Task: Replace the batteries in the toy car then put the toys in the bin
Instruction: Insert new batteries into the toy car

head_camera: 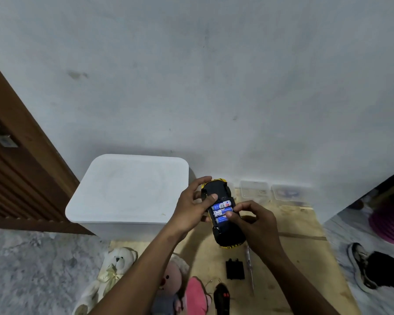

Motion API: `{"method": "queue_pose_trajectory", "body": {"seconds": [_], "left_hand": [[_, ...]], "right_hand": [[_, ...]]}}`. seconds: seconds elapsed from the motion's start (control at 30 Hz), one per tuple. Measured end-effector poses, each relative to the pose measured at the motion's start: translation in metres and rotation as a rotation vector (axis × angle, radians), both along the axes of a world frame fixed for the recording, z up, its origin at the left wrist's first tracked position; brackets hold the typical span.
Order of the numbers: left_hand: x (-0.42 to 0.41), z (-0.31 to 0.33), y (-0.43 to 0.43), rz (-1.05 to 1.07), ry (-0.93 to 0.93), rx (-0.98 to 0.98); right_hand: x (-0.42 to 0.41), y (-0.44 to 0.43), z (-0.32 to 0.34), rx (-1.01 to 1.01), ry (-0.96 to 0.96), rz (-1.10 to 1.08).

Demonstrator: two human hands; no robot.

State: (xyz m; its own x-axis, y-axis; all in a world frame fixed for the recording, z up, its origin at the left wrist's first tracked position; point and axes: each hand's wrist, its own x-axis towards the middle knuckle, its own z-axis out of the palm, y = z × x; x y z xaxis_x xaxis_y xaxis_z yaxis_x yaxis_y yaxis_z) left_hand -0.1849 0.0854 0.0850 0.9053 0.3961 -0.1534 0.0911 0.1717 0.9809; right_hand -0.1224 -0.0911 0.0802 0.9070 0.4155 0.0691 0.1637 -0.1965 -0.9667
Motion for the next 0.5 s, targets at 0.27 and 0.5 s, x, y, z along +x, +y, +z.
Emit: {"method": "queue_pose_trajectory", "body": {"seconds": [0.27, 0.5], "left_hand": [[-0.003, -0.003, 0.000, -0.119, -0.007, -0.015], [-0.005, -0.009, 0.001, -0.188, 0.001, -0.138]], "right_hand": [[-0.001, -0.001, -0.006, 0.092, 0.010, -0.130], [-0.001, -0.001, -0.014, 0.059, -0.021, -0.210]]}}
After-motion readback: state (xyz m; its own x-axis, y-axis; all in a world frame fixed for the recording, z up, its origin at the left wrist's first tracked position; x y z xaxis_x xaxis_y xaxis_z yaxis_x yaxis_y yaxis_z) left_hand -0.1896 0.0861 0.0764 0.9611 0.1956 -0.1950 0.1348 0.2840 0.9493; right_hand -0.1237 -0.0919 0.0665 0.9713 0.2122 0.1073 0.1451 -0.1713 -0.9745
